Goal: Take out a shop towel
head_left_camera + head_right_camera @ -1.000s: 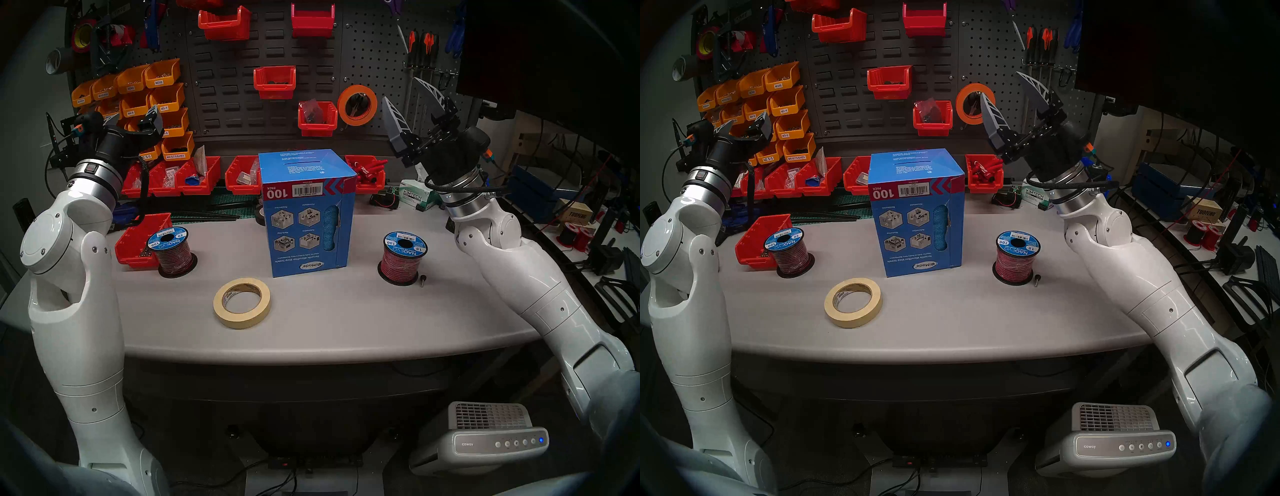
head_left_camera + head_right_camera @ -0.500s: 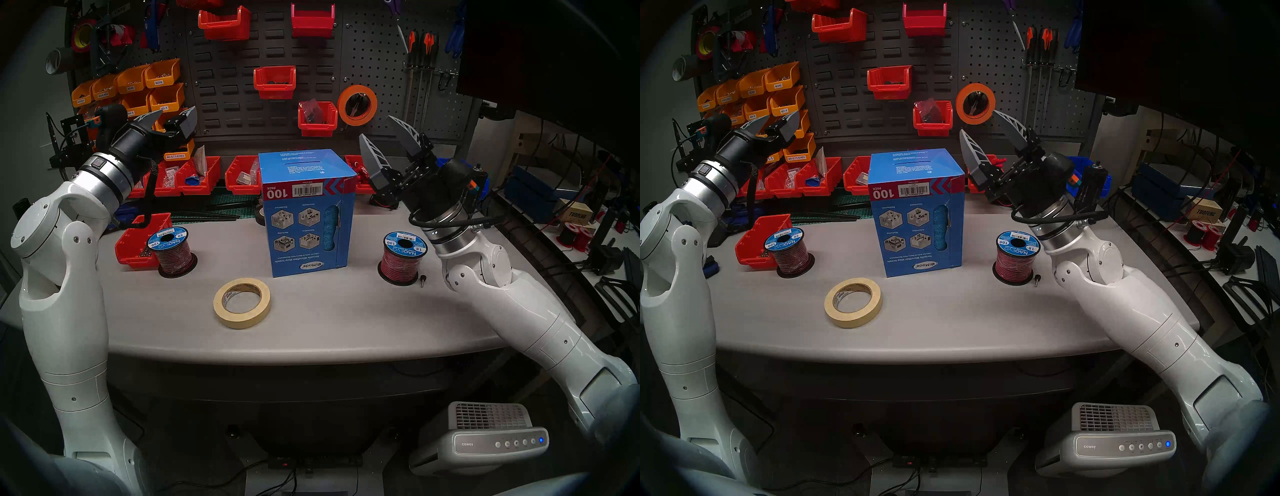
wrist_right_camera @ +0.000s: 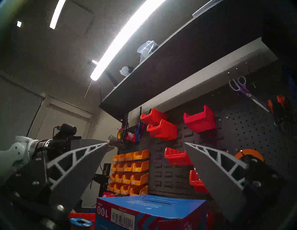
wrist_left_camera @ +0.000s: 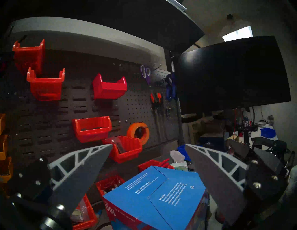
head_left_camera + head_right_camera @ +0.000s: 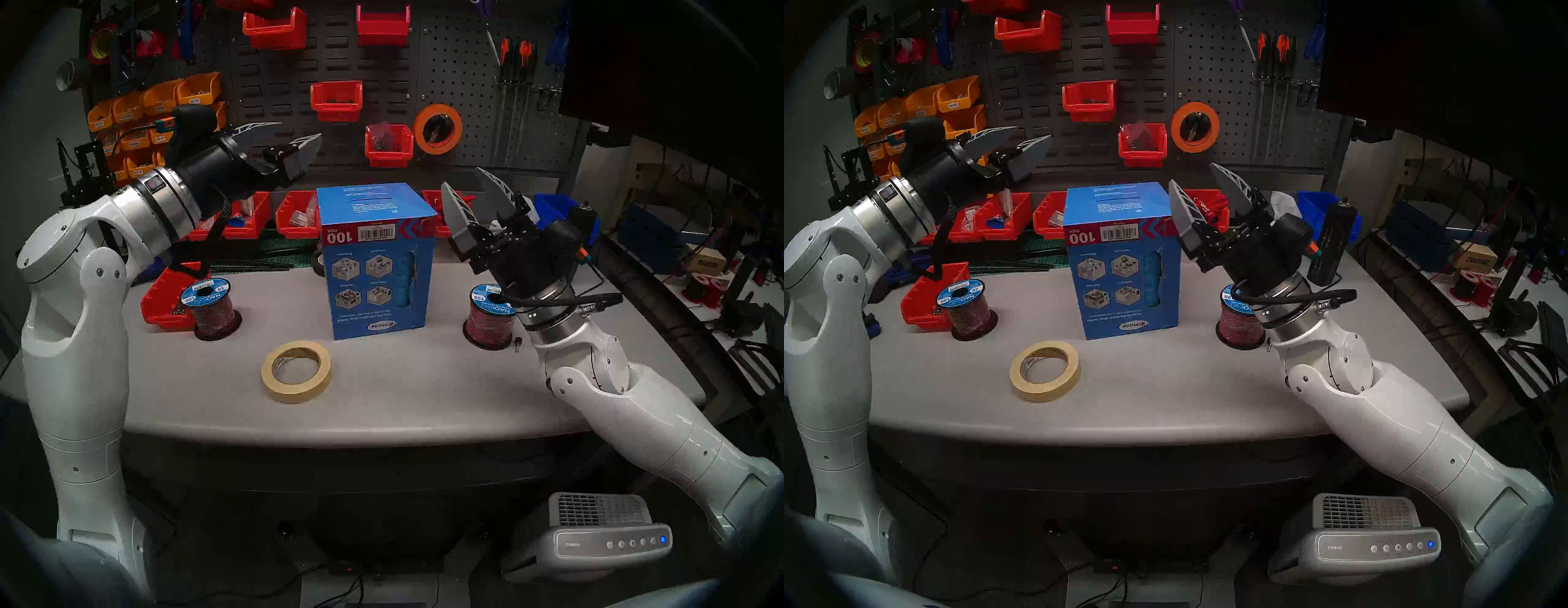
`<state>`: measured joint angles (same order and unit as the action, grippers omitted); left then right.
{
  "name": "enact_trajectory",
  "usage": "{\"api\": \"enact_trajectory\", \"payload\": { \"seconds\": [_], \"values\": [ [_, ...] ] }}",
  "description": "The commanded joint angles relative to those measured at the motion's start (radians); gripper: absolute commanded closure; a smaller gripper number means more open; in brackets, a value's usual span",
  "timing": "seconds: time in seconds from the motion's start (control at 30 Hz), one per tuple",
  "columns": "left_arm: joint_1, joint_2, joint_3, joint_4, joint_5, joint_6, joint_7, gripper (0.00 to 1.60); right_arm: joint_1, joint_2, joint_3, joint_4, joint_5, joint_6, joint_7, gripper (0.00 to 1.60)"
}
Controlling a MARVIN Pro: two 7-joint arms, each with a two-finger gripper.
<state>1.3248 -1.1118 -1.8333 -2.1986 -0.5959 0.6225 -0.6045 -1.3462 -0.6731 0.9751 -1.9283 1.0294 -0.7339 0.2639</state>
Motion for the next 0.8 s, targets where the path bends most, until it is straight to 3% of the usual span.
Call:
{"api": "enact_trajectory", "payload": {
  "seconds": [0.0, 0.27, 0.47, 0.77],
  "values": [
    [-0.101, 0.077, 0.061, 0.017, 0.036, -0.032, -0.044, 0.0, -0.127, 0.055, -0.012, -0.062, 0.013, -0.035, -0.106, 0.0],
    [-0.14, 0.076, 0.116, 0.038, 0.075, -0.071, -0.063, 0.0, -0.14, 0.102, -0.019, -0.055, 0.034, 0.014, -0.144, 0.0],
    [-0.141, 0.059, 0.102, 0.041, 0.079, -0.062, -0.049, 0.0, -0.082, 0.156, 0.009, -0.011, 0.097, 0.087, -0.09, 0.0],
    [-0.119, 0.061, 0.094, 0.031, 0.106, -0.065, -0.034, 0.0, -0.01, 0.157, 0.036, 0.062, 0.18, 0.231, 0.026, 0.0]
  ]
}}
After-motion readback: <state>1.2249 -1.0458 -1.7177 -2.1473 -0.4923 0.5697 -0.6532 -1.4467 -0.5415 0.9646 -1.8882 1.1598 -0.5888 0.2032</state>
